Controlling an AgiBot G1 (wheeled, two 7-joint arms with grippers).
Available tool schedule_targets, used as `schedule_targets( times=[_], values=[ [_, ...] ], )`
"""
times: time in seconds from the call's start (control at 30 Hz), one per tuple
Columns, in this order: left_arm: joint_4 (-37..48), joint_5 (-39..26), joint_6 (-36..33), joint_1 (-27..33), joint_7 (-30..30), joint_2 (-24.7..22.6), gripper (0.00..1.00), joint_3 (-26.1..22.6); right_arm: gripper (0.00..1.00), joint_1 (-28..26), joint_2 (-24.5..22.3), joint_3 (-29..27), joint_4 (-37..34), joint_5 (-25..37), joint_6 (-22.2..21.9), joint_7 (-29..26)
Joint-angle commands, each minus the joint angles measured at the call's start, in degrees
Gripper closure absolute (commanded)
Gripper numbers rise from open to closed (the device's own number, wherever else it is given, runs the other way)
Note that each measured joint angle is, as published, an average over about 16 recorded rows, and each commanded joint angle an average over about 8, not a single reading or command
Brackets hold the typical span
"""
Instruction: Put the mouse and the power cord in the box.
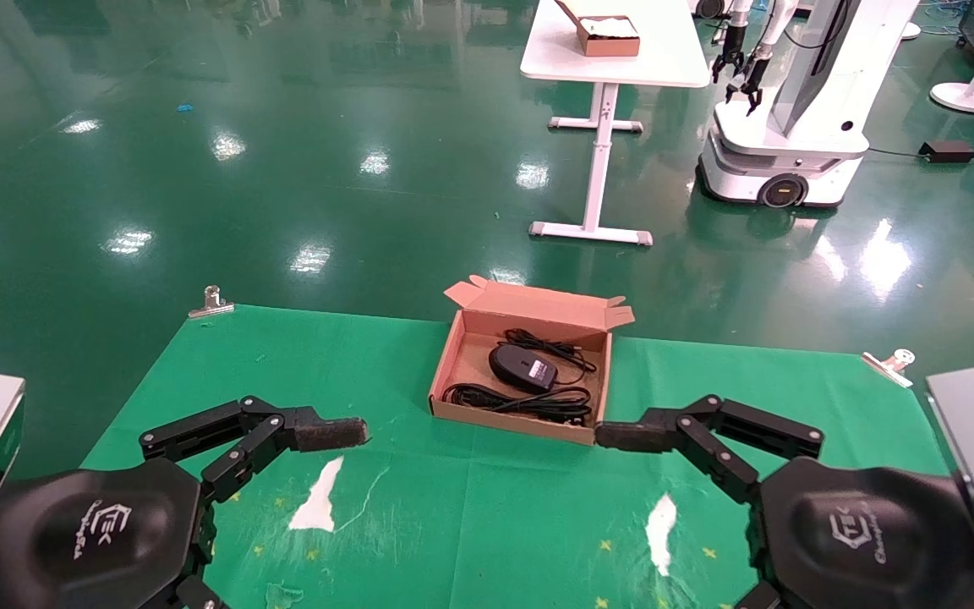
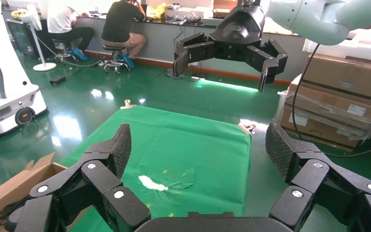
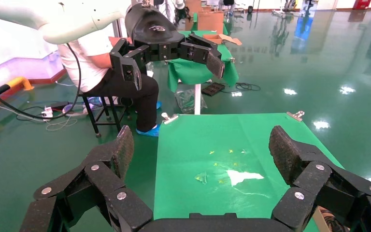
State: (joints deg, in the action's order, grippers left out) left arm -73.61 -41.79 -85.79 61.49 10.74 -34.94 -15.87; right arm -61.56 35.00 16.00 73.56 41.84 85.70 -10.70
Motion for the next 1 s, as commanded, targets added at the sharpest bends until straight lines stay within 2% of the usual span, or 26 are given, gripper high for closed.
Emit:
schedule_targets(
  times=[0.03,1.0],
  values=[
    [0.01,-0.01,0.02,0.01,0.0,-0.01,0.0,-0.03,0.0,-0.02,0.01,0.01,-0.01,0.02,-0.01,0.01],
    [0.06,-0.06,0.12,0.06,0.0,-0.07,0.0,-0.14,0.0,-0.1,0.02,0.05,-0.09,0.12,-0.07,0.08]
  ],
)
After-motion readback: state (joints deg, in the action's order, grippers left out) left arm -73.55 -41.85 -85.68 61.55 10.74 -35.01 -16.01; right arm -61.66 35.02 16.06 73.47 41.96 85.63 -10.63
